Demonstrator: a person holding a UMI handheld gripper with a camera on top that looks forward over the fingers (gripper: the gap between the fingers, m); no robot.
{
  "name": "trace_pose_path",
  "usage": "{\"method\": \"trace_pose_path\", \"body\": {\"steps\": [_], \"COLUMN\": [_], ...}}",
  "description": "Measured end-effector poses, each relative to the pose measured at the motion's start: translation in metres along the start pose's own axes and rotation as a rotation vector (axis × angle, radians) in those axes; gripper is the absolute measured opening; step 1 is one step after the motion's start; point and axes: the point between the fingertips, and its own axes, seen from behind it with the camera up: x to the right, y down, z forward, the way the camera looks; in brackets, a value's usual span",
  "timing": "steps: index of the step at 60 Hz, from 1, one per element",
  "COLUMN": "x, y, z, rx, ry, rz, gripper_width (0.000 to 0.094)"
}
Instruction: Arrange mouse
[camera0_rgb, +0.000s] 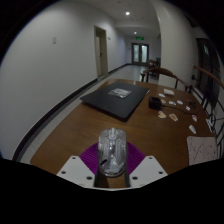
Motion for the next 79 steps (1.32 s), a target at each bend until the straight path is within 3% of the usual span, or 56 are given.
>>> {"method": "trace_pose_path", "body": {"steps": [4, 13, 17, 22, 27, 33, 36, 48, 50, 57, 60, 64, 79], "x": [0.0, 0.056, 0.105, 0.187, 0.255, 0.313, 0.323, 0.326, 0.325, 0.325, 0.328, 0.328, 0.306], "y": [-0.008, -0.098, -0.12, -0.117, -0.077, -0.001, 0.038, 0.093, 0.088, 0.091, 0.094, 0.095, 0.107], "z": [-0.021, -0.123, -0.173, -0.215, -0.226, -0.202, -0.188, -0.139, -0.139, -0.135, -0.14, -0.154, -0.251], "rx": [0.025, 0.274, 0.359, 0.4, 0.326, 0.184, 0.141, -0.011, 0.009, -0.019, -0.041, -0.049, 0.046], "ry": [-0.026, 0.024, 0.091, 0.218, 0.332, 0.39, 0.395, 0.354, 0.357, 0.336, 0.334, 0.324, 0.247], "rz": [-0.007, 0.012, 0.023, 0.024, 0.048, 0.165, 0.183, 0.19, 0.188, 0.193, 0.198, 0.19, 0.238], "gripper_width": [0.034, 0.0338, 0.0337, 0.0336, 0.0336, 0.0335, 0.0337, 0.0347, 0.0352, 0.0519, 0.0634, 0.0883, 0.0857]}}
